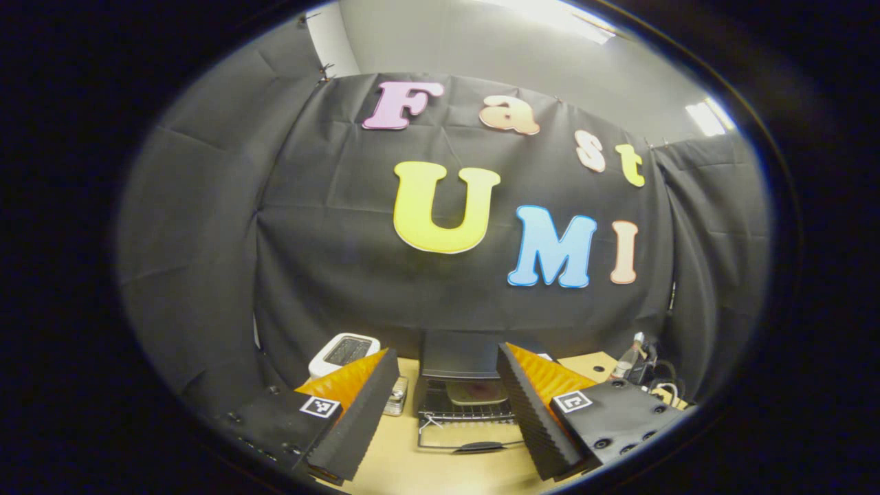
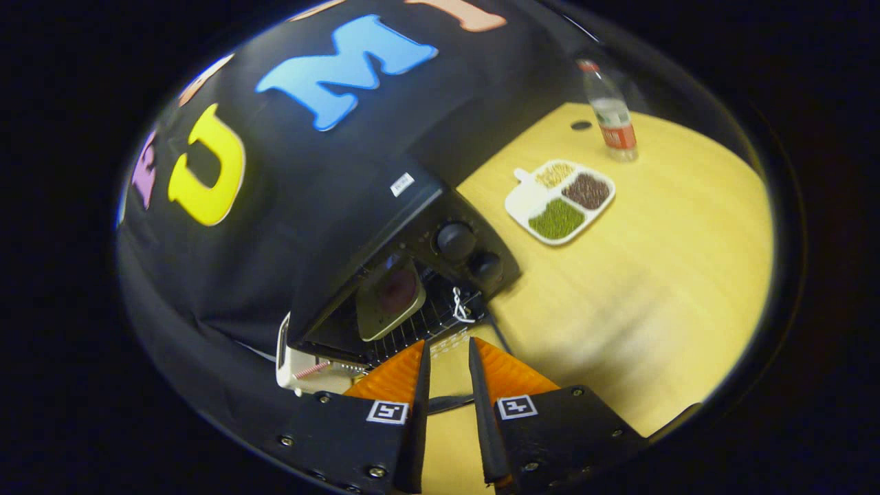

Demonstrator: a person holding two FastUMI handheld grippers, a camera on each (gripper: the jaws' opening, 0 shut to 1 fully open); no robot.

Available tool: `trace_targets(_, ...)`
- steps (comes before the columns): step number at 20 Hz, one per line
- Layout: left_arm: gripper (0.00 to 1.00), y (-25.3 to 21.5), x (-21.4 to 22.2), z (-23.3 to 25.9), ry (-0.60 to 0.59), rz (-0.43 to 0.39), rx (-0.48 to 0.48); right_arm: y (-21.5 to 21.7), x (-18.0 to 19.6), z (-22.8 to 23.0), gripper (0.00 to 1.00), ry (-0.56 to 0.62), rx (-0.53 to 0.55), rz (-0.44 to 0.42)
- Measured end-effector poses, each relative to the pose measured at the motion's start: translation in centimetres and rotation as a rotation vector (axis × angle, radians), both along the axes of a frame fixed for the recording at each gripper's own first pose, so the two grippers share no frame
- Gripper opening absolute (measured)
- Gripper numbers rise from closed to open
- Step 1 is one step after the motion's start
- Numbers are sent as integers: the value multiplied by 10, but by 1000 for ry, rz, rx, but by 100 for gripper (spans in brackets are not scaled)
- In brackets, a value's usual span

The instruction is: Open the electric oven with the left hand, put the food in, and close the electric oven.

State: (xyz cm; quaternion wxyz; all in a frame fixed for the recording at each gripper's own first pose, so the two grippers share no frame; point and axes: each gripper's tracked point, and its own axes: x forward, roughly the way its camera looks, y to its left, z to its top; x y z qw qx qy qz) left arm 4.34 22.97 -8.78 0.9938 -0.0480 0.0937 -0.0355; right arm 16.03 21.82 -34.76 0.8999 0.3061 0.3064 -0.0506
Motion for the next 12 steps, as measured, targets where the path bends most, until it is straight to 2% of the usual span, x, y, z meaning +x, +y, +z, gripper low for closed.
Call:
trace_targets(6,100,-61,3,5,-15,-28,13,-47,-31,111,33,-283,-298,131)
trace_targets(11,100,-108,6,9,-20,-40,14,-74,-54,201,33,-514,-446,181)
trace_targets(12,100,-114,8,8,-16,-40,14,-78,-57,209,55,-539,-462,195)
